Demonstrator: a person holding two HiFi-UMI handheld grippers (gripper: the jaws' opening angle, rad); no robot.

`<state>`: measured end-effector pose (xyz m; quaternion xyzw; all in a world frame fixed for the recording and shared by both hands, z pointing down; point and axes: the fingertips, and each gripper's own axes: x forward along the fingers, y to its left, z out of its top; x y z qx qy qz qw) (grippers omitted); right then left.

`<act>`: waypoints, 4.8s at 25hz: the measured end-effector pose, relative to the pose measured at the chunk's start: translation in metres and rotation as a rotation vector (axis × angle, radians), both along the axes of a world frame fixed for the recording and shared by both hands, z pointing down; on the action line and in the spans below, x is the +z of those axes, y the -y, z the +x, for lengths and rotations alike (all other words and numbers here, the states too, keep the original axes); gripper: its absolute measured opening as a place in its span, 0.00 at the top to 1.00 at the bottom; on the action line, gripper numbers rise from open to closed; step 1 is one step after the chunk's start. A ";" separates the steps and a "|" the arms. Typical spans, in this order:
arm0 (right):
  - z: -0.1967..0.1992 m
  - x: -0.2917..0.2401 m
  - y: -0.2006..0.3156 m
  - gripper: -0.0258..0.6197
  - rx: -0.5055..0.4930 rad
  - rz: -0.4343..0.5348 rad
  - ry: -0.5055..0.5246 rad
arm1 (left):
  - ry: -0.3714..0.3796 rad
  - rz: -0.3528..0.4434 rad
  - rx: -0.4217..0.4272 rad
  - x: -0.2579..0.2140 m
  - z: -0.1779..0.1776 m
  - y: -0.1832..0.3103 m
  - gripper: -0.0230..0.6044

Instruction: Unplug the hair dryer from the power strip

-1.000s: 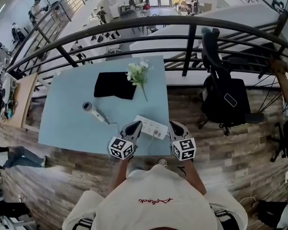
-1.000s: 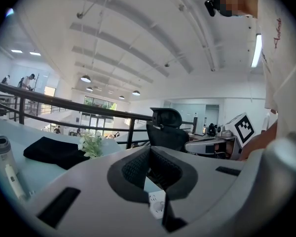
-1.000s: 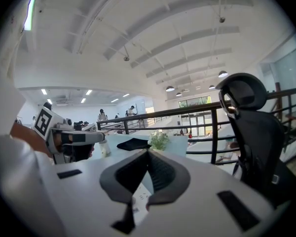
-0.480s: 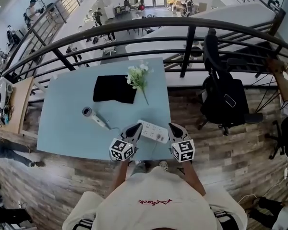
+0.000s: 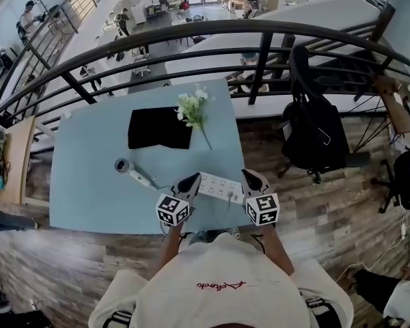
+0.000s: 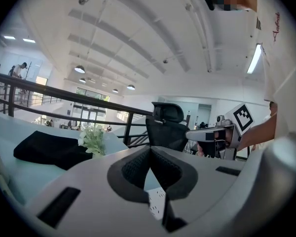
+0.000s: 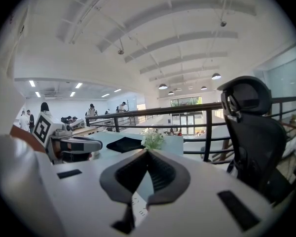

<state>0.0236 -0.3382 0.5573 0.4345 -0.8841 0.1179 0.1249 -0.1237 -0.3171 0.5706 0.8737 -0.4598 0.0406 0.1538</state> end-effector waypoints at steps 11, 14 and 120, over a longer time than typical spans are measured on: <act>-0.009 0.020 0.001 0.93 0.043 -0.047 -0.022 | -0.009 -0.039 0.045 0.017 -0.014 0.012 0.95; -0.006 0.028 -0.001 0.93 0.054 -0.066 -0.024 | -0.007 -0.056 0.051 0.024 -0.014 0.012 0.95; -0.009 0.170 -0.075 0.69 -0.156 -0.259 -0.223 | 0.322 -0.206 0.084 0.177 0.032 -0.013 0.69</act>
